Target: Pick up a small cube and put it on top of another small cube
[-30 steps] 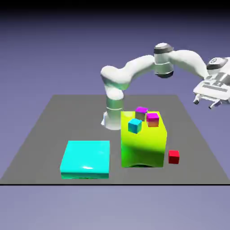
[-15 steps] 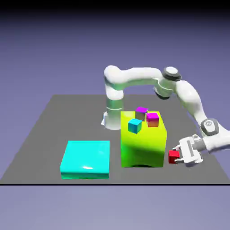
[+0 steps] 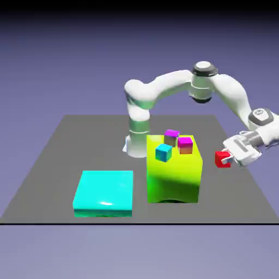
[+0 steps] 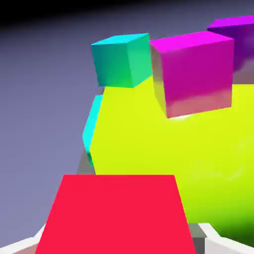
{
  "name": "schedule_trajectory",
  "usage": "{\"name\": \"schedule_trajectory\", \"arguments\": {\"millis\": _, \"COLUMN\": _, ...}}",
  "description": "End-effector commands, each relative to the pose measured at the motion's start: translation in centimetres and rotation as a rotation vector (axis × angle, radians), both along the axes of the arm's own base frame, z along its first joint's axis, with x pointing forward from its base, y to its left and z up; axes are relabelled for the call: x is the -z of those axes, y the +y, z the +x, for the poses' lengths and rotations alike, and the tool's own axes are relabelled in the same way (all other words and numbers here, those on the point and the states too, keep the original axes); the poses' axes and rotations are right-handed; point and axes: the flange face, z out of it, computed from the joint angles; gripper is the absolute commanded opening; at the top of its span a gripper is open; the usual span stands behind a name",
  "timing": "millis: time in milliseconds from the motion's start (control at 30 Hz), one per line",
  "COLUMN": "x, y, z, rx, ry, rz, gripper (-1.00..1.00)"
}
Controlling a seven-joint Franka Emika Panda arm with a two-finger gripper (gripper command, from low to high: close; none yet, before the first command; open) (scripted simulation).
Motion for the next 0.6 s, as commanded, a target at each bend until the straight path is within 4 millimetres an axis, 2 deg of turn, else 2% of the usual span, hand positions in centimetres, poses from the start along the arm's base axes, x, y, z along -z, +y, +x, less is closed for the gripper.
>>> {"name": "schedule_trajectory", "arguments": {"millis": 0, "x": -1.3, "y": -0.8, "z": -0.1, "rx": -0.011, "ry": -0.005, "rz": -0.001, "gripper": -1.00}}
{"name": "schedule_trajectory", "arguments": {"millis": 133, "x": -5.5, "y": -4.6, "z": -0.5, "rx": -0.060, "ry": -0.007, "rz": -0.010, "gripper": -1.00}}
{"name": "schedule_trajectory", "arguments": {"millis": 267, "x": -7.9, "y": -8.9, "z": -1.1, "rx": -0.110, "ry": 0.026, "rz": -0.022, "gripper": -1.00}}
{"name": "schedule_trajectory", "arguments": {"millis": 367, "x": -8.6, "y": -12.2, "z": -1.6, "rx": -0.153, "ry": 0.073, "rz": -0.032, "gripper": -1.00}}
{"name": "schedule_trajectory", "arguments": {"millis": 500, "x": -7.9, "y": -16.6, "z": -2.4, "rx": -0.220, "ry": 0.164, "rz": -0.044, "gripper": -1.00}}
{"name": "schedule_trajectory", "arguments": {"millis": 567, "x": -7.6, "y": -17.3, "z": -2.6, "rx": -0.232, "ry": 0.181, "rz": -0.045, "gripper": -1.00}}
